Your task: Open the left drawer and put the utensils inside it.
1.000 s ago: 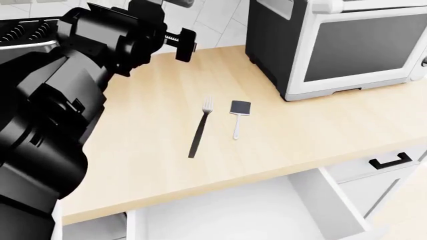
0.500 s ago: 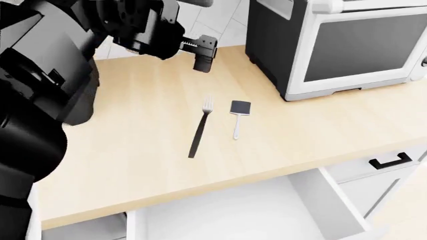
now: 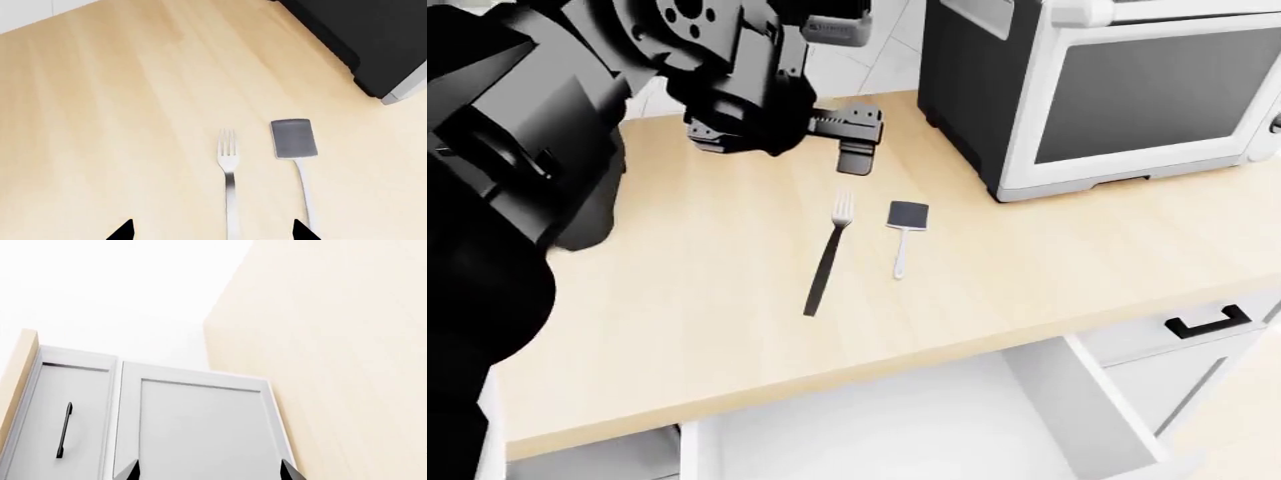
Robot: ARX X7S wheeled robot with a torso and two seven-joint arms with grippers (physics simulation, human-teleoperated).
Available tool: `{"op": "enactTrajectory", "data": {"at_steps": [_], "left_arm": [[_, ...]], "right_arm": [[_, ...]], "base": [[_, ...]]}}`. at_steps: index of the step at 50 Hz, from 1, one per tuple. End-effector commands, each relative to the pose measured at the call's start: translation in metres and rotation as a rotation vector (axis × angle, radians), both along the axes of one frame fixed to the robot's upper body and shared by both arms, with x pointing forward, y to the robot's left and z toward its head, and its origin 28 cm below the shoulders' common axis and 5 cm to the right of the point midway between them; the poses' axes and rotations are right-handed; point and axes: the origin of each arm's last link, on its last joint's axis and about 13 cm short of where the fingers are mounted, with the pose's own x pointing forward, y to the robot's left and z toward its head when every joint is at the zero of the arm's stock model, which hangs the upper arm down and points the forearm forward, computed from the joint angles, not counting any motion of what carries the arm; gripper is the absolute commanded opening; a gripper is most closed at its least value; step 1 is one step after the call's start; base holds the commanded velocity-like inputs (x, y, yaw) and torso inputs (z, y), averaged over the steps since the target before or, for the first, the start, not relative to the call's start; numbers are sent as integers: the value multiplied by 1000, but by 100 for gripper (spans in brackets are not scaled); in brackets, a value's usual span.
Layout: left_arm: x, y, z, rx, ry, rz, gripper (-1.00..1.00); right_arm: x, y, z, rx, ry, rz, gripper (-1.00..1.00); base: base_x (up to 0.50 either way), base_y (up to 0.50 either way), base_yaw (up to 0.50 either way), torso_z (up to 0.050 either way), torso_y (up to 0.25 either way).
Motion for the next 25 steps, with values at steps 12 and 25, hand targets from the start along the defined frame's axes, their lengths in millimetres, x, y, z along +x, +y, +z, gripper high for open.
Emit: {"op": "enactTrajectory", "data": {"at_steps": [12,25], "left_arm": [[2,-18,-38,90,5,-12,100],[5,-18,-52,50,25,-29,100]], "right_arm": [[7,3,-4,-1,-3,16,100],[6,3,-4,-10,-7,13,100]], "base": [[0,0,0,0,0],[0,0,0,0,0]]}}
